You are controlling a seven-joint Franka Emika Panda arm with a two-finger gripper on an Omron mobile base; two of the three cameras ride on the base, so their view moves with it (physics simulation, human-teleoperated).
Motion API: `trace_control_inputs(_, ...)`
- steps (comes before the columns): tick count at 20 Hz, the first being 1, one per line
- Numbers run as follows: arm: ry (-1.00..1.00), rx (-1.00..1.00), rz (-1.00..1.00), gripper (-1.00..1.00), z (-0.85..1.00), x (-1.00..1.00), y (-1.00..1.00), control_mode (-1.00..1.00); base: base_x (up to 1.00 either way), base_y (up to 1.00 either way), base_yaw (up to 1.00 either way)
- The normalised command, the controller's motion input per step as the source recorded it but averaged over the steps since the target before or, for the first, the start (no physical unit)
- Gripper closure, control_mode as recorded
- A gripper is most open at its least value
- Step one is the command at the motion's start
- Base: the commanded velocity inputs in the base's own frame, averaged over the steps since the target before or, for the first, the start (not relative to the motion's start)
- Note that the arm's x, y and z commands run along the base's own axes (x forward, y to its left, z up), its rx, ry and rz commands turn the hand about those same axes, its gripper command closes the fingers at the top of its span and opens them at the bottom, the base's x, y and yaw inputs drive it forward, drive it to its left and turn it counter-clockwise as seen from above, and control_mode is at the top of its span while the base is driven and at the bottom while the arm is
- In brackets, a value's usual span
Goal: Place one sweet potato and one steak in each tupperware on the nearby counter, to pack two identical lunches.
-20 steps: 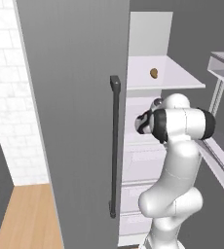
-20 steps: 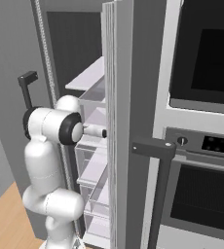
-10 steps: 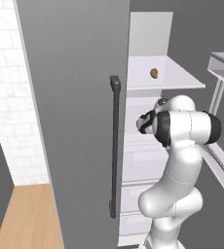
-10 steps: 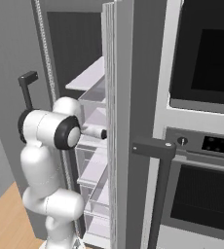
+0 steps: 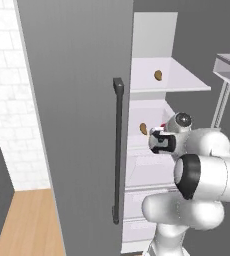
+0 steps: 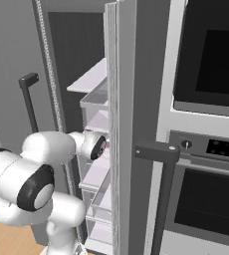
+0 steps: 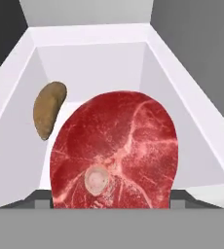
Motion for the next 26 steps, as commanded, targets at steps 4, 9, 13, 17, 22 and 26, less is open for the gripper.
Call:
trace_control_inputs(4, 0.00, -0.01, 0.00, 1.00, 1.00, -0.83, 0.28, -1.00, 0.00, 0.00, 0.00)
trace_control_inputs(9, 0.09, -0.03, 0.01, 1.00, 0.98, -0.96, 0.23, -1.00, 0.00, 0.00, 0.00)
trace_control_inputs(13, 0.20, -0.02, 0.01, 1.00, 0.66, -1.00, 0.16, -1.00, 0.00, 0.00, 0.00)
trace_control_inputs(17, 0.20, -0.04, 0.05, 1.00, 0.24, -1.00, 0.26, -1.00, 0.00, 0.00, 0.00)
trace_control_inputs(22, 0.08, -0.04, 0.14, 1.00, 0.23, -1.00, 0.28, -1.00, 0.00, 0.00, 0.00)
trace_control_inputs(26, 0.00, -0.06, 0.17, 1.00, 0.40, -1.00, 0.37, -1.00, 0.00, 0.00, 0.00)
